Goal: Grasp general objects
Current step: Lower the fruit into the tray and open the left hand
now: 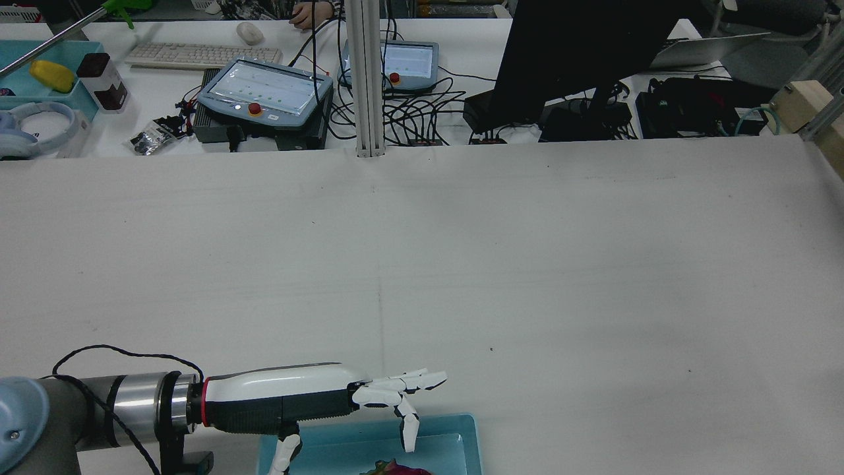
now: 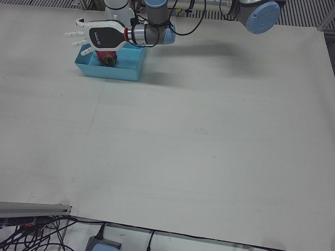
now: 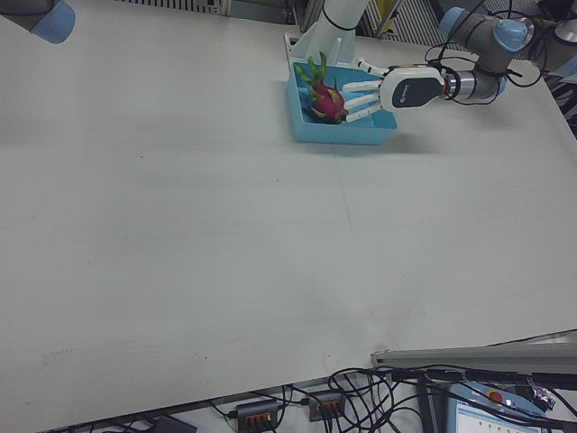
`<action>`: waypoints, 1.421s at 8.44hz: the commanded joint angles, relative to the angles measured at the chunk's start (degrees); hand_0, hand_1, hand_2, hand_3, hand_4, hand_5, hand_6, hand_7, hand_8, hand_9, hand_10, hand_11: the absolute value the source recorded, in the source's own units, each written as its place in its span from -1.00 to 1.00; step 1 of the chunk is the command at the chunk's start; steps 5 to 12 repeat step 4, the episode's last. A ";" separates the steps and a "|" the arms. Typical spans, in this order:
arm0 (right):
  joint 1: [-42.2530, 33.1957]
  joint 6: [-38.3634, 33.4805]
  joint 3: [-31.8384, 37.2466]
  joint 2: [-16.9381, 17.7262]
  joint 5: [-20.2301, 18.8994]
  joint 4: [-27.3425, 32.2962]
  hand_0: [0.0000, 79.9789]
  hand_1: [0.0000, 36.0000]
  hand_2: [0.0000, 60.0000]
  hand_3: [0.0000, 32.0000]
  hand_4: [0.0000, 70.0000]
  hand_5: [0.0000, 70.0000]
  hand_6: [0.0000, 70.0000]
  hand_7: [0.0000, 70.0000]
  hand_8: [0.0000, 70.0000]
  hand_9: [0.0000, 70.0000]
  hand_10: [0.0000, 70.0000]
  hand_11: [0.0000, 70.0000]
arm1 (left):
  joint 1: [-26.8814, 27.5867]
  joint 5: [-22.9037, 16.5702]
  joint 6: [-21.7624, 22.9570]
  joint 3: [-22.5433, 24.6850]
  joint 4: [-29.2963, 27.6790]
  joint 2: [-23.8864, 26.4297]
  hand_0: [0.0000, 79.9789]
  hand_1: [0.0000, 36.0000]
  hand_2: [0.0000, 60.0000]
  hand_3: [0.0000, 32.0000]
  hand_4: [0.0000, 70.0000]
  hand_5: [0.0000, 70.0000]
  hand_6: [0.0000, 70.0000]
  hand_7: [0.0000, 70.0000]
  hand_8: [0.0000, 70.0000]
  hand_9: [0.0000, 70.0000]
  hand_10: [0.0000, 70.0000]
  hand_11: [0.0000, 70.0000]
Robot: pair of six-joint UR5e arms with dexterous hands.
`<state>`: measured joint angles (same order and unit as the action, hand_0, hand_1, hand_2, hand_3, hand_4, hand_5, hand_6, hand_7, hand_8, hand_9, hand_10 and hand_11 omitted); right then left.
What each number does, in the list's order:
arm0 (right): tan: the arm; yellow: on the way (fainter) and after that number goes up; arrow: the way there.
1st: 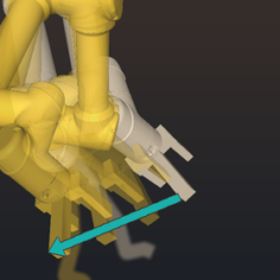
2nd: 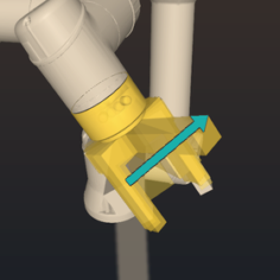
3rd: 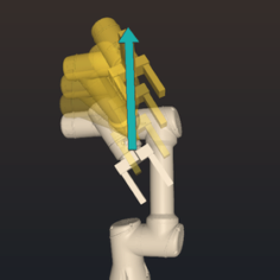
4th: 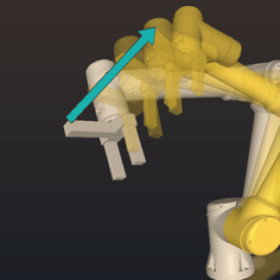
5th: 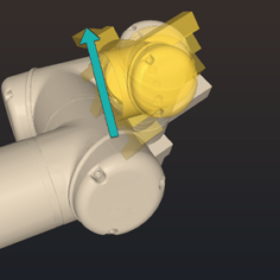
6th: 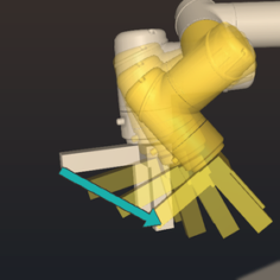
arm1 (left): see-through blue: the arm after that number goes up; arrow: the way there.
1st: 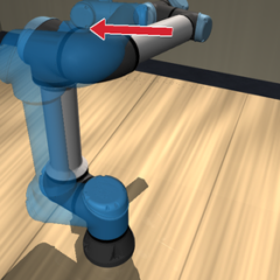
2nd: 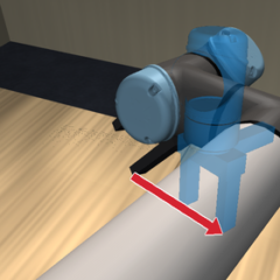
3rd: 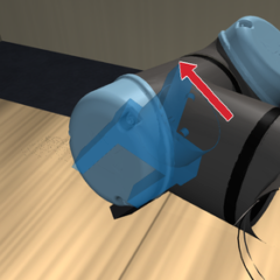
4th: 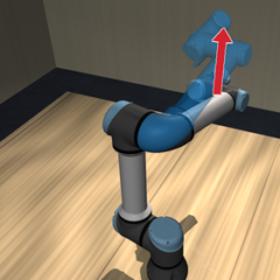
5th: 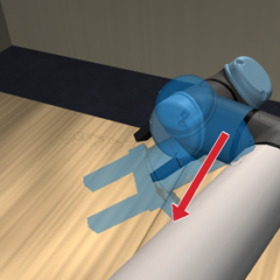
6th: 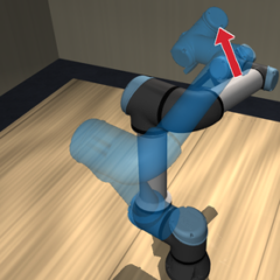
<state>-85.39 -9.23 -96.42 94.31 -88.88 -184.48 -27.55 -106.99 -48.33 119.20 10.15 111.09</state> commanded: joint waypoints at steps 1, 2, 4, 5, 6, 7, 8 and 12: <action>-0.04 0.00 0.00 0.00 0.02 0.00 -1.00 -1.00 -1.00 -1.00 -1.00 -1.00 -1.00 -1.00 -1.00 -1.00 -1.00 -1.00 | -12.31 -0.07 7.86 -4.56 -3.54 -1.75 0.89 0.31 -1.00 1.00 -1.00 0.58 -1.00 -0.81 -0.99 -0.94 -0.87 -0.72; -0.04 0.00 0.00 0.00 0.02 0.00 -1.00 -1.00 -1.00 -1.00 -1.00 -1.00 -1.00 -1.00 -1.00 -1.00 -1.00 -1.00 | -16.79 0.11 7.98 -6.42 -2.60 -1.84 1.00 0.89 -1.00 1.00 -1.00 0.65 -1.00 -0.80 -0.91 -0.98 -0.85 -0.65; 0.04 0.00 0.00 0.00 0.02 0.00 -1.00 -1.00 -1.00 -1.00 -1.00 -1.00 -1.00 -1.00 -1.00 -1.00 -1.00 -1.00 | -25.32 2.55 8.16 -8.63 -0.49 -1.93 1.00 1.00 -1.00 0.65 -1.00 0.86 -0.96 -0.68 -0.94 -0.95 -0.73 -0.46; 0.04 0.00 0.00 0.00 0.02 0.00 -1.00 -1.00 -1.00 -1.00 -1.00 -1.00 -1.00 -1.00 -1.00 -1.00 -1.00 -1.00 | -25.32 2.55 8.16 -8.63 -0.49 -1.93 1.00 1.00 -1.00 0.65 -1.00 0.86 -0.96 -0.68 -0.94 -0.95 -0.73 -0.46; 0.04 0.00 0.00 0.00 0.02 0.00 -1.00 -1.00 -1.00 -1.00 -1.00 -1.00 -1.00 -1.00 -1.00 -1.00 -1.00 -1.00 | -25.32 2.55 8.16 -8.63 -0.49 -1.93 1.00 1.00 -1.00 0.65 -1.00 0.86 -0.96 -0.68 -0.94 -0.95 -0.73 -0.46; 0.04 0.00 0.00 0.00 0.02 0.00 -1.00 -1.00 -1.00 -1.00 -1.00 -1.00 -1.00 -1.00 -1.00 -1.00 -1.00 -1.00 | -25.32 2.55 8.16 -8.63 -0.49 -1.93 1.00 1.00 -1.00 0.65 -1.00 0.86 -0.96 -0.68 -0.94 -0.95 -0.73 -0.46; 0.04 0.00 0.00 0.00 0.02 0.00 -1.00 -1.00 -1.00 -1.00 -1.00 -1.00 -1.00 -1.00 -1.00 -1.00 -1.00 -1.00 | -25.32 2.55 8.16 -8.63 -0.49 -1.93 1.00 1.00 -1.00 0.65 -1.00 0.86 -0.96 -0.68 -0.94 -0.95 -0.73 -0.46; 0.04 0.00 0.00 0.00 0.02 0.00 -1.00 -1.00 -1.00 -1.00 -1.00 -1.00 -1.00 -1.00 -1.00 -1.00 -1.00 -1.00 | -25.32 2.55 8.16 -8.63 -0.49 -1.93 1.00 1.00 -1.00 0.65 -1.00 0.86 -0.96 -0.68 -0.94 -0.95 -0.73 -0.46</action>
